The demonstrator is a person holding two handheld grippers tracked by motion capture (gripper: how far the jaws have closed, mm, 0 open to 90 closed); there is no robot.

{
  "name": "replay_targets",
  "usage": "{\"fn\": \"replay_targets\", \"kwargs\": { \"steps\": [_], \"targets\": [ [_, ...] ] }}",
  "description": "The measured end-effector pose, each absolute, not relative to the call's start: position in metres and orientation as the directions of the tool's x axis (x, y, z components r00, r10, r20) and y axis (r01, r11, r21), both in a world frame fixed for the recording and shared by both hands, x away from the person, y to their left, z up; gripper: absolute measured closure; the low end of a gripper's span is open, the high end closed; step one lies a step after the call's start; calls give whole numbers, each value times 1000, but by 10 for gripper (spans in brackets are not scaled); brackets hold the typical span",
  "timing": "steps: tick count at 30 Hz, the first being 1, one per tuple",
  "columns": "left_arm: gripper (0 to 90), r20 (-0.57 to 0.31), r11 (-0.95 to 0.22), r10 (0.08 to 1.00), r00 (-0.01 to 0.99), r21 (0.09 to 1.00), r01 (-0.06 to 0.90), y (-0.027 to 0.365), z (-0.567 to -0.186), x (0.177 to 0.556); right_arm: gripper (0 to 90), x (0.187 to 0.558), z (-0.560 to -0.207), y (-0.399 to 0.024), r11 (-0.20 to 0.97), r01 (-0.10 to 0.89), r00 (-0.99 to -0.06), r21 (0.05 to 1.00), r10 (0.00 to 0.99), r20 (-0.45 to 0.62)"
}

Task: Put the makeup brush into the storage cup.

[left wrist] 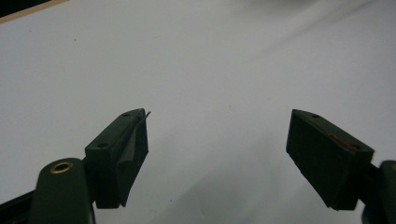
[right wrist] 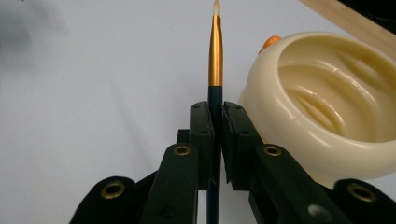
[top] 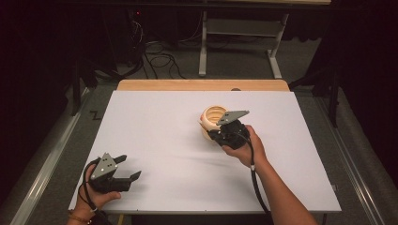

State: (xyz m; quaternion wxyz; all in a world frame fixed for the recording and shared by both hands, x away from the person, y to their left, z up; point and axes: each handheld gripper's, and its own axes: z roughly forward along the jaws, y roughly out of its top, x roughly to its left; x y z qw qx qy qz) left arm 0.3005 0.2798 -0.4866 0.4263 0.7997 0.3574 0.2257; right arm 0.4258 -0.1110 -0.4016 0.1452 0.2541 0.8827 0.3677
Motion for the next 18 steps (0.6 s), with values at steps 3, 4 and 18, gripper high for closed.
{"fn": "replay_targets", "kwargs": {
  "steps": [3, 4, 18],
  "targets": [
    [216, 55, -381, 763, 644, 843, 380, 280, -487, 301, 847, 425, -399, -115, 581, 339, -821, 740, 566, -68],
    [216, 56, -381, 764, 643, 843, 379, 280, -487, 301, 847, 424, -398, -116, 571, 336, -819, 749, 570, -67],
    [204, 56, -381, 763, 644, 843, 378, 279, -487, 301, 847, 423, -390, -127, 503, 301, -811, 811, 582, -60]
  ]
}}
